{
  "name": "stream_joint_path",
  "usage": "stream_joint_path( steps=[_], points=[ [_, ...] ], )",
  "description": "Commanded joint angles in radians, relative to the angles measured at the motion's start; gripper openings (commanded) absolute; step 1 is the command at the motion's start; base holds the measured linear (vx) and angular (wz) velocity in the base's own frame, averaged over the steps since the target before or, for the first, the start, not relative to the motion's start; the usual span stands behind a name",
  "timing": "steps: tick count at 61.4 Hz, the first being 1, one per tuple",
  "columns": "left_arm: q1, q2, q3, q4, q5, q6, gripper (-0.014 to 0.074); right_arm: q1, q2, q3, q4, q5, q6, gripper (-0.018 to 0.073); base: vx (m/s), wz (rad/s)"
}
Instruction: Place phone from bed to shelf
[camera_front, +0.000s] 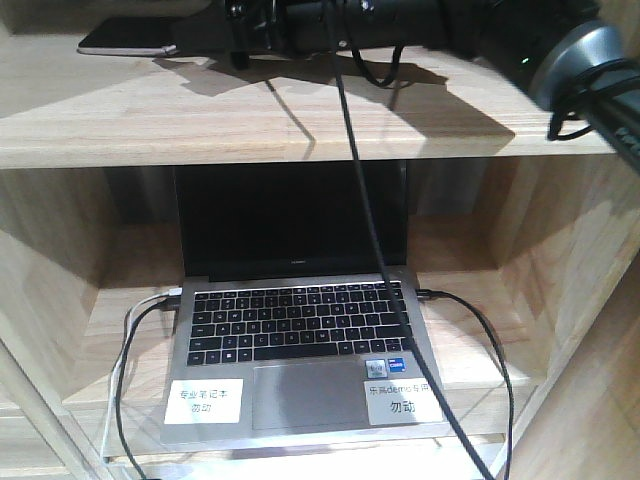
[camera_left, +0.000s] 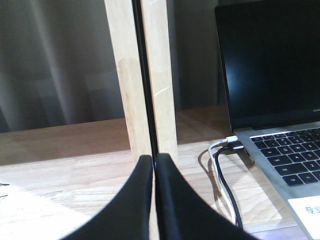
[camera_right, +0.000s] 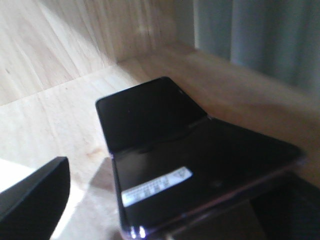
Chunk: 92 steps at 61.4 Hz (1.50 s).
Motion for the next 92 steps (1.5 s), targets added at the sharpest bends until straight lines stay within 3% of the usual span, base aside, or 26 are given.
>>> stream_joint_path(
  steps=[1,24,34,41,53,76,84,92],
  points=[
    [-0.002,-0.009,-0.026,-0.005,-0.072,-0.004,0.0001,-0.007,-0.098,-0.029,-0.004,-0.045,0.002,0.0655,0.00,0.00],
    [-0.002,-0.009,-0.026,-0.005,-0.072,-0.004,0.0001,-0.007,-0.201,-0.029,-0.142,0.016,0.117,0.0580,0.00,0.00],
    [-0.002,-0.009,-0.026,-0.005,-0.072,-0.004,0.0001,-0.007,-0.239,-0.029,-0.195,0.031,0.171,0.0490,0.00,0.00],
    [-0.002,-0.009,-0.026,-0.005,-0.072,-0.004,0.0001,-0.007,-0.263,-0.026,-0.258,0.034,0.214,0.0348,0.00,0.00],
    [-0.002,-0.009,-0.026,-0.005,-0.072,-0.004,0.0001,-0.007,-0.291,-0.026,-0.374,0.062,0.325,-0.0015,0.00,0.00],
    [-0.002,-0.009,-0.026,-0.005,-0.072,-0.004,0.0001,-0.007,-0.347,0.010,-0.456,0.036,0.379,-0.0004,0.00,0.00],
    [-0.002,-0.009,-0.026,-0.005,-0.072,-0.004,0.0001,-0.007,-0.439,0.195,-0.455,-0.104,0.354,-0.0004,0.00,0.00],
    [-0.002,-0.009,-0.026,-0.005,-0.072,-0.004,0.0001,-0.007,-0.566,0.423,-0.437,-0.237,0.261,-0.0004,0.00,0.00]
  ],
)
